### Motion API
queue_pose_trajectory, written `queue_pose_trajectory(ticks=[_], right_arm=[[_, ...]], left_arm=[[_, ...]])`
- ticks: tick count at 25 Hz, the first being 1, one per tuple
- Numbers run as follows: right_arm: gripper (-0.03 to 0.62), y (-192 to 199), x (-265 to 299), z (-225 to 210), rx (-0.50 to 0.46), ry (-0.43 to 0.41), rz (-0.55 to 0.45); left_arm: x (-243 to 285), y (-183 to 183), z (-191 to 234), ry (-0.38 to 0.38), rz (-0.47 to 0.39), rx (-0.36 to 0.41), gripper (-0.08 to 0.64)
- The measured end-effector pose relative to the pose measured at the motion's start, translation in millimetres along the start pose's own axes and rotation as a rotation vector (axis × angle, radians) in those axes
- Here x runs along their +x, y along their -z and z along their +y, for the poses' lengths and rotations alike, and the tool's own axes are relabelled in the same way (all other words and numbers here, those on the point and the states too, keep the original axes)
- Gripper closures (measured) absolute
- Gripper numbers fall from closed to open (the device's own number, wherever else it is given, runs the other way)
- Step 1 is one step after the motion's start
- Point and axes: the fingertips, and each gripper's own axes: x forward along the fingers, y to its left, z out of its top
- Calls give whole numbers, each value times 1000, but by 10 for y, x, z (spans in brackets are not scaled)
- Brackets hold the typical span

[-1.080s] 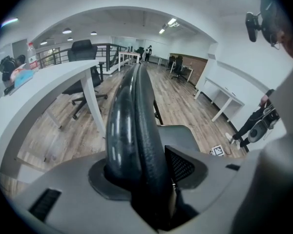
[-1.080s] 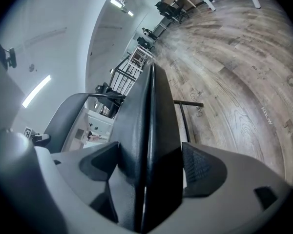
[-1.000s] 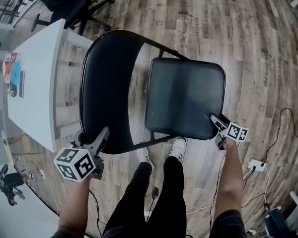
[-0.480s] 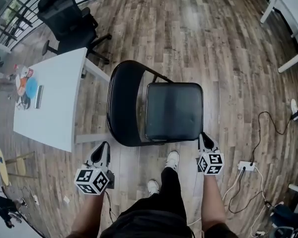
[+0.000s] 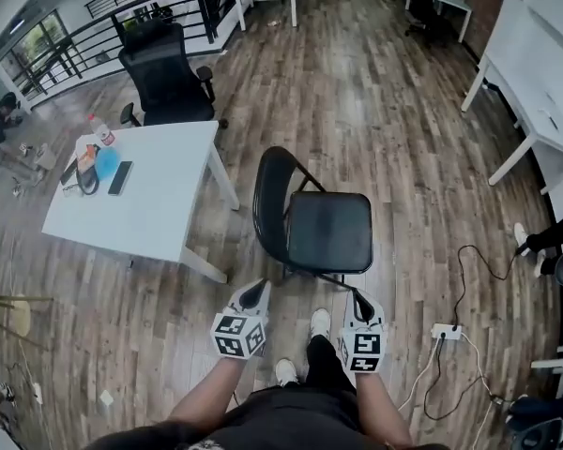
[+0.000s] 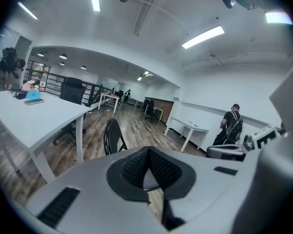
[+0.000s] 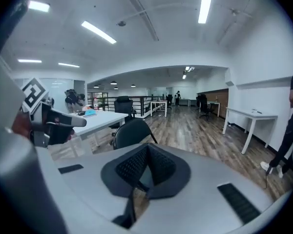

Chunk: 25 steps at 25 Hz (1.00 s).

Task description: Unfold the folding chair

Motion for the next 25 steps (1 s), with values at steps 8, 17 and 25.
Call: queue_pose_trajectory(ticks=[8,17,25], right_arm=[[577,-272,-646,383,-44,38,-55],[577,-543,-1066,296,-68,20,-130],[577,-537,-1312,142,-89,-29,-164]], left_arm=[[-711,-65,-484,30,-53,47,554],[-982,-271,-918,21,-110,56,554],[-988,-182,-1209,5,-120,90,554]])
